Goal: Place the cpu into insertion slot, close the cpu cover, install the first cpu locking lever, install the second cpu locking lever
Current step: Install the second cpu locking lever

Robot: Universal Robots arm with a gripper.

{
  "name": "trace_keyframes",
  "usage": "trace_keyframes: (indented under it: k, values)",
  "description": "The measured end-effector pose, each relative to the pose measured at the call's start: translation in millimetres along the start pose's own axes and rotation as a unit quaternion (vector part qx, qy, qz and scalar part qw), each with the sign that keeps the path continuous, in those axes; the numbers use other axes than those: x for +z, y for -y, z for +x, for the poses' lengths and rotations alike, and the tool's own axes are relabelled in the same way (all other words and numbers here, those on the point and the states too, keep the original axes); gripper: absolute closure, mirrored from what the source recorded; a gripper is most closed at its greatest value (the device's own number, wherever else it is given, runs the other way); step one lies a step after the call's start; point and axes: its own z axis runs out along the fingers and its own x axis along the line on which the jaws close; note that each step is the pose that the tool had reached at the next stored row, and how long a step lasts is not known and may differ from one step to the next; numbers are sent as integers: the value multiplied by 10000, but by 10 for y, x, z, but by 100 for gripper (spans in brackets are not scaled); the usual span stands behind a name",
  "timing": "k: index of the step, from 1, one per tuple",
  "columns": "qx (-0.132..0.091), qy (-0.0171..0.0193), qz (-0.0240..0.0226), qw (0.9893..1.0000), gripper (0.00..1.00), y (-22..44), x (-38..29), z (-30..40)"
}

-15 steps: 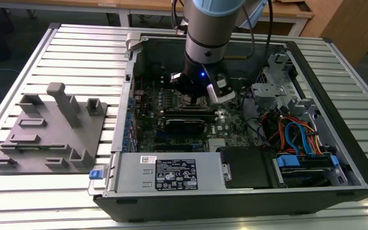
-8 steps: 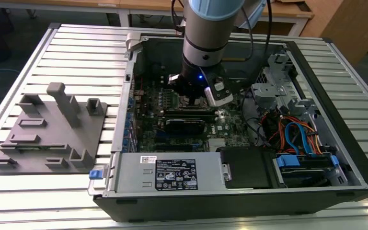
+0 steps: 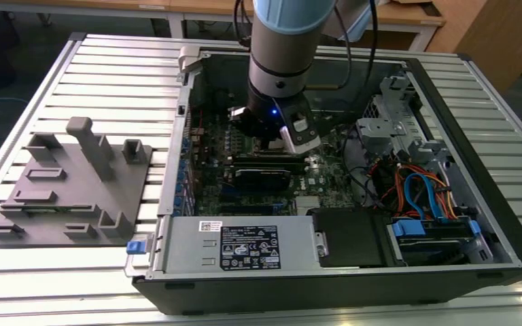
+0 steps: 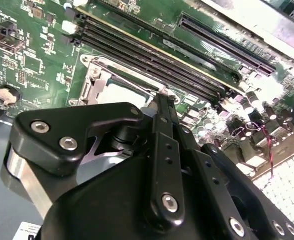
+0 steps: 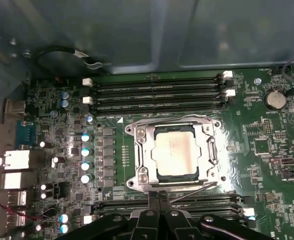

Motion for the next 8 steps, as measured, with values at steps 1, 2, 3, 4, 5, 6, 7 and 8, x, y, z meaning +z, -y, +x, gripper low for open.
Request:
trace_keyframes:
  k: [1, 2, 3, 4, 5, 6, 7, 8]
  values:
    - [0, -2, -28, 10000, 90, 10, 3, 8]
    - [0, -5, -62, 10000, 90, 22, 6, 17]
    - [1, -7, -92, 10000, 90, 36, 6, 26]
    - [1, -9, -120, 9999, 90, 49, 8, 30]
    - [1, -11, -141, 9999, 90, 62, 9, 32]
    - [1, -11, -152, 9999, 90, 74, 10, 33]
    - [1, -12, -161, 9999, 90, 83, 11, 35]
    - [2, -12, -168, 9999, 90, 89, 14, 36]
